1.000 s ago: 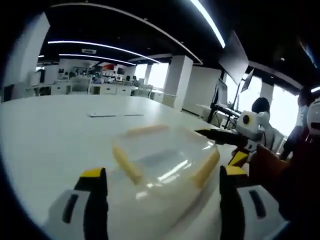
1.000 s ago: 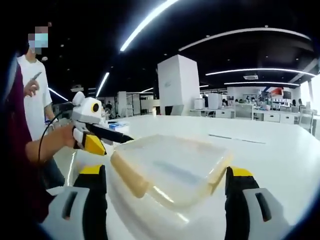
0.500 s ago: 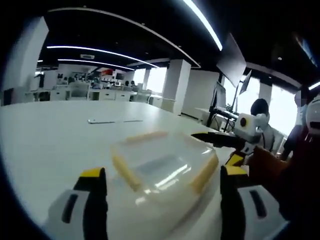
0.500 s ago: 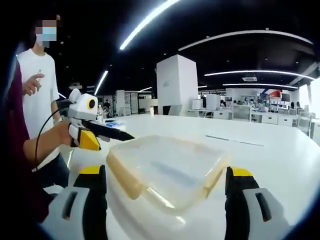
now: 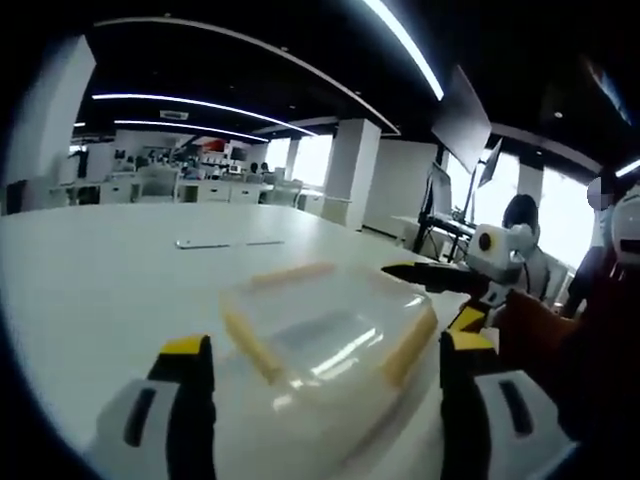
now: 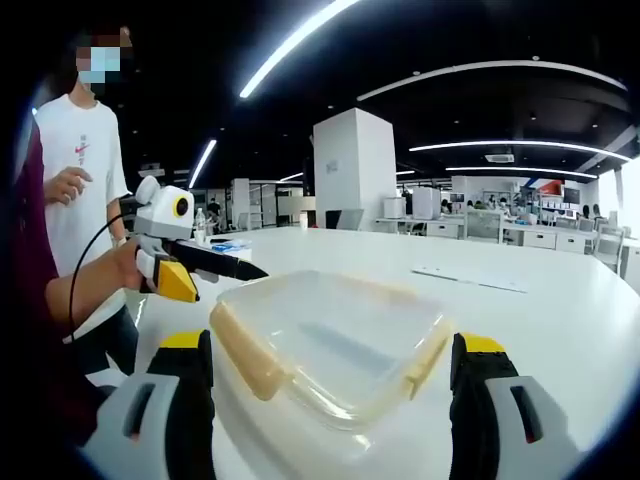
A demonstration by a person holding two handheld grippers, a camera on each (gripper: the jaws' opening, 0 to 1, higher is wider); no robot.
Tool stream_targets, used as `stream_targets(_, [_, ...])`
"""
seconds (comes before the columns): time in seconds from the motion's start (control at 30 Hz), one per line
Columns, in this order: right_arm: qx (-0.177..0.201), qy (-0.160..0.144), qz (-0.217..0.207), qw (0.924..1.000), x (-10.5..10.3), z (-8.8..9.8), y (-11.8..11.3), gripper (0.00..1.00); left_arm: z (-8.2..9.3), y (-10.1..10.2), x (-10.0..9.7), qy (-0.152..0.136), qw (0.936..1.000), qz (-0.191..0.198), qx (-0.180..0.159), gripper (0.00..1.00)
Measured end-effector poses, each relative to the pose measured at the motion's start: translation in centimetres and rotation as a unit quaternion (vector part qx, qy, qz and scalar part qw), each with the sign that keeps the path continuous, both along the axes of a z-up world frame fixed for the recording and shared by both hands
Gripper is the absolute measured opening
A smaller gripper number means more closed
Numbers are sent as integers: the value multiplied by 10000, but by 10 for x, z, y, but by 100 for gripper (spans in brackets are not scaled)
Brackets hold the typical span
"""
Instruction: Snap each plastic latch of the storage box into its locked position after aligning the lid with the box until every specified latch is closed and the lid sits flush.
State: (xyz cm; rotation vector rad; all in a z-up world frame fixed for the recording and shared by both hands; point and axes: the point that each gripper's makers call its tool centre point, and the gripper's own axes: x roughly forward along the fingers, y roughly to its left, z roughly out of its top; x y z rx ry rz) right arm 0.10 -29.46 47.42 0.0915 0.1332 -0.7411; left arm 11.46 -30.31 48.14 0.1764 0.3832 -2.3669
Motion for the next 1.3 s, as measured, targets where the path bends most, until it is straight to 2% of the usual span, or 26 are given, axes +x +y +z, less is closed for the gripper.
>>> stream_targets(0.6, [5,78,-105,9999,-4,-4,-5,100,-5,6,-2,-235,9995,-155,-121,94])
stream_targets(1.3, [-16,149,-81,9999,-3,-4,-7,100,-6,7,2,-337,9992,-138,-150,92])
